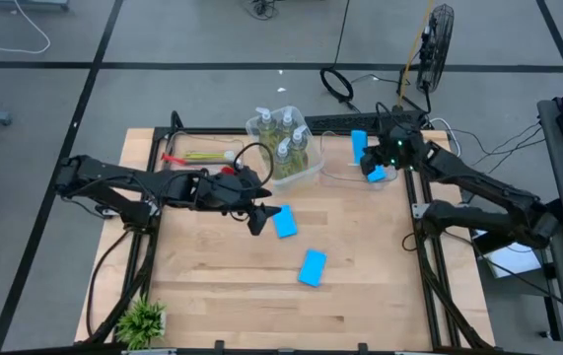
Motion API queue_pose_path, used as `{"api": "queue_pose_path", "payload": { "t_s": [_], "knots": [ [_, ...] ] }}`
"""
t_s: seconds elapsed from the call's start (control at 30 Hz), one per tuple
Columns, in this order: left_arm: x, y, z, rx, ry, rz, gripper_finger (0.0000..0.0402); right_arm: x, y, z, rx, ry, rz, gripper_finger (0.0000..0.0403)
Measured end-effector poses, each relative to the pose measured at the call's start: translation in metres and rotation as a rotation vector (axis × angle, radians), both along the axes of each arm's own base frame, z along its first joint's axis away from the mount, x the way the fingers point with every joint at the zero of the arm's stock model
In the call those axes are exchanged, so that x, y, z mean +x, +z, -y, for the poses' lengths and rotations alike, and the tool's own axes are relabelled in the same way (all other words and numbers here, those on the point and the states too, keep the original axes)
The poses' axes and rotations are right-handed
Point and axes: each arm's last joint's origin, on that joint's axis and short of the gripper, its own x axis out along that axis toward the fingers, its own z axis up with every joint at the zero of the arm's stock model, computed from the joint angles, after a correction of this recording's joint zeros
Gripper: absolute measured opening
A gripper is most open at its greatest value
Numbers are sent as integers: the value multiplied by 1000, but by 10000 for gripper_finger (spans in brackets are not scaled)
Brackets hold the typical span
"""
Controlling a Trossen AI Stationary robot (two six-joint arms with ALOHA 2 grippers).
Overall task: Pick & Place Kitchen Sink Supplies
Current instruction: Put the blue sponge into the right transparent bin
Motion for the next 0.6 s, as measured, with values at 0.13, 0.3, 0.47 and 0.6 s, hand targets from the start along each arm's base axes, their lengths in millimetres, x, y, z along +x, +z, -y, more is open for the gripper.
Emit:
{"api": "queue_pose_path", "payload": {
  "t_s": [0.13, 0.3, 0.47, 0.6],
  "knots": [
    [0, 0, 1, 34, -17, -3, 280, 2, -11, 13, 67, 18, -23, 0],
    [-1, 0, 4, 61, -37, -8, 280, 5, -25, 24, 119, 12, -78, 0],
    [-1, 0, 3, 91, -27, -15, 281, 9, -39, 32, 158, 14, -135, 1],
    [-1, -1, 0, 98, -19, -21, 278, 13, -47, 36, 181, 19, -163, 1]
  ]
}}
